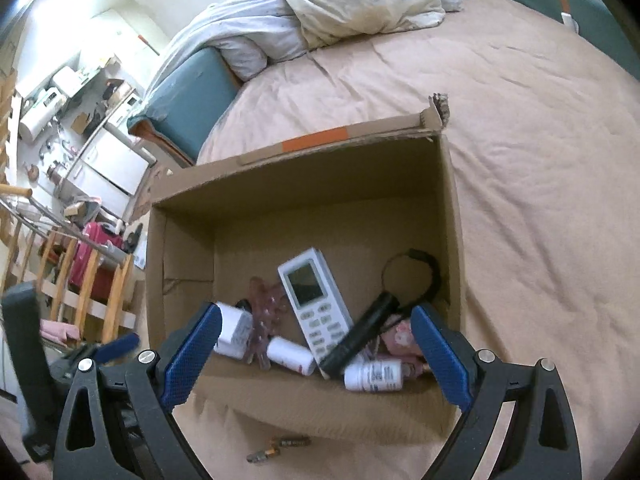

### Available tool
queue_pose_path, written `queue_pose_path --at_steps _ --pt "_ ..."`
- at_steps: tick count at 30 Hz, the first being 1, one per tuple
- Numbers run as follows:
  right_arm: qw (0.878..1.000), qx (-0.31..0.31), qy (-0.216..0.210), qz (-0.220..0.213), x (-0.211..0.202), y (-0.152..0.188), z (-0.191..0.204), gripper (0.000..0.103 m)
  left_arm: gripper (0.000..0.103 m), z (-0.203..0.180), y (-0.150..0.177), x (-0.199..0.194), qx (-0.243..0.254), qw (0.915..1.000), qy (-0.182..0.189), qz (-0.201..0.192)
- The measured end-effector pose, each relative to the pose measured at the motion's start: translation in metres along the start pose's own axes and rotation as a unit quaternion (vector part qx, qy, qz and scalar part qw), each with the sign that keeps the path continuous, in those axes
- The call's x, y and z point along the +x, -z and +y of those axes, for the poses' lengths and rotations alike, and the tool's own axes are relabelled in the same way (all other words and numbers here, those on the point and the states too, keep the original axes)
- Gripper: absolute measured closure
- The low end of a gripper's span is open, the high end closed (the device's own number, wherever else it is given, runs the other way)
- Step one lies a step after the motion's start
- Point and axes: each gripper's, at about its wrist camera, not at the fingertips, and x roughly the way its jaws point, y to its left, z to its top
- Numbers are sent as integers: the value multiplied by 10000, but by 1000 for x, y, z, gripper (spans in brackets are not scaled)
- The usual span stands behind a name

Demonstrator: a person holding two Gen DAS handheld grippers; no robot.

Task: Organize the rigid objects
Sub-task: 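Withdraw both tools toward the two batteries beside the box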

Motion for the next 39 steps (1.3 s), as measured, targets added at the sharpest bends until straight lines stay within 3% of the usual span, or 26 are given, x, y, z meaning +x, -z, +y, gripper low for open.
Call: queue_pose_path --at_steps 6,13,22,28,30,32,37,39 --pt "9996 199 -99 193 -8 34 2 2 11 21 29 -12 -136 9999 -28 -17" --pt "9992 -50 -121 389 -11 61 14 2 11 49 53 -20 -588 9980 -142 -207" --pt "9967 12 -5 809 1 89 11 2 11 71 68 3 -952 9950 -249 154" --pt "9898 157 39 1413 29 103 9 2 11 85 72 8 -1167 9924 -226 311" --pt "9861 93 20 1661 43 108 12 5 11 85 72 9 -1185 9922 -177 356" --pt "9823 -125 180 1859 57 113 19 16 11 84 73 11 -1165 9922 -116 426" --pt "9741 -470 264 2194 89 125 41 25 11 77 72 13 -1062 9931 -55 489" --pt "9716 -776 520 2176 99 130 53 25 11 76 72 13 -1035 9935 -76 473"
